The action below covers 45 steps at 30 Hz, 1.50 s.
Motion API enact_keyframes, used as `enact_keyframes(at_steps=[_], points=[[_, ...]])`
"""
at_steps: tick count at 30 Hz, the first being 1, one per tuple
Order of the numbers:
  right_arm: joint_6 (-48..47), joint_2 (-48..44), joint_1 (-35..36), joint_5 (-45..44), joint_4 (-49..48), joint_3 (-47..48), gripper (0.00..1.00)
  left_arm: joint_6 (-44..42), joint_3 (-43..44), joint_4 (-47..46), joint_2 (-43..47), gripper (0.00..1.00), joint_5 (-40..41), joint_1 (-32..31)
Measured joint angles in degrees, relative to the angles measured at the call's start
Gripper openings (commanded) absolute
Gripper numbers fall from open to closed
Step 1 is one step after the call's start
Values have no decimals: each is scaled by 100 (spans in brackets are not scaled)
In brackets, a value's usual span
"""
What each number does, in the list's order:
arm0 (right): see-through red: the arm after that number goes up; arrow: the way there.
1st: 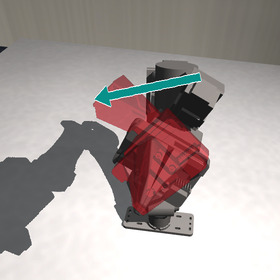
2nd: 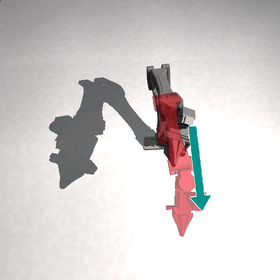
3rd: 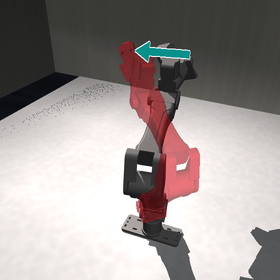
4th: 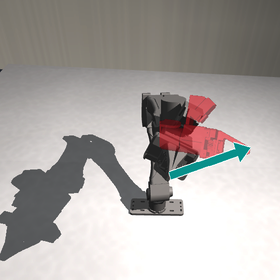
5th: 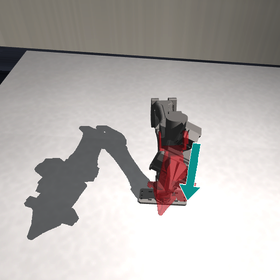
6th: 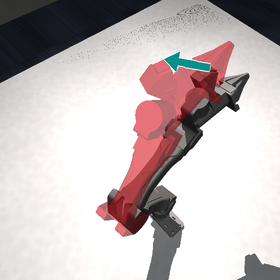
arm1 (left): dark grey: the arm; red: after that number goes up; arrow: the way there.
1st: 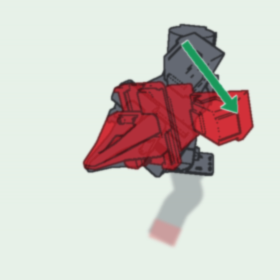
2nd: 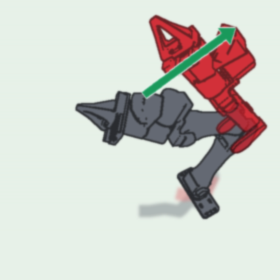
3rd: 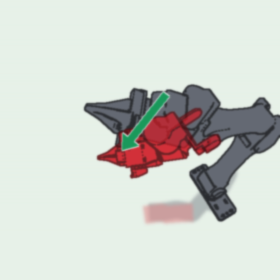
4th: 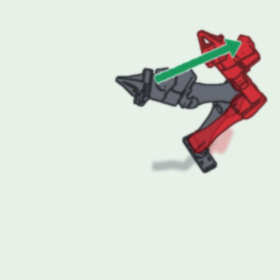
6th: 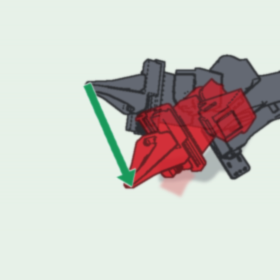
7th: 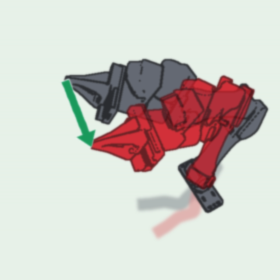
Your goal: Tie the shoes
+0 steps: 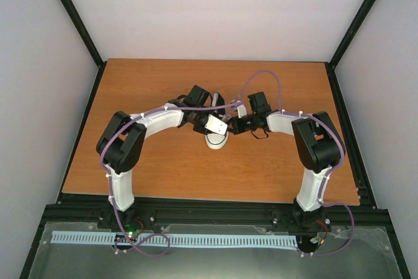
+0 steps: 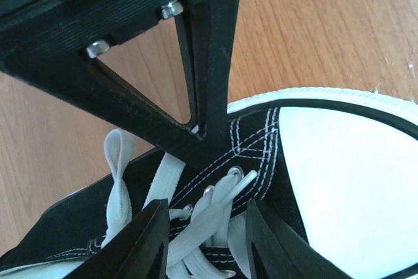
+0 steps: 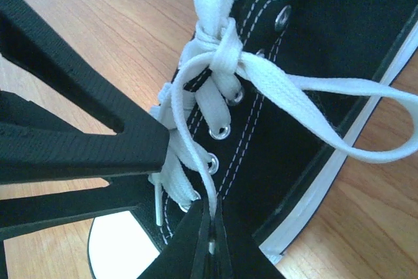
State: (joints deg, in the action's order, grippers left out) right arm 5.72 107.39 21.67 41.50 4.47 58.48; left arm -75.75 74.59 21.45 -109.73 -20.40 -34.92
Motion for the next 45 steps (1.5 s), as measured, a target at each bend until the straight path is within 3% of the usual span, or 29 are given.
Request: enact_keyframes(at_steps=[3, 10, 17, 27, 37, 45], points=[[46, 68, 0, 22, -44, 0, 3, -136, 15, 68, -39, 27, 79, -26], [61, 68, 0, 57, -85, 2, 3, -525, 63, 245, -153, 1, 289, -52], [57, 68, -7, 63, -87, 2, 3, -448, 240, 439, -153, 1, 376, -63], [-33, 48, -13, 98, -52, -118, 3, 157, 857, 1657, -44, 1, 28, 79], [-142, -94, -15, 96, 24, -337, 3, -52, 1215, 3005, -20, 1, -166, 533], [-249, -243, -15, 103, 337, -470, 3, -280, 1021, 3084, -11, 1, -13, 713]])
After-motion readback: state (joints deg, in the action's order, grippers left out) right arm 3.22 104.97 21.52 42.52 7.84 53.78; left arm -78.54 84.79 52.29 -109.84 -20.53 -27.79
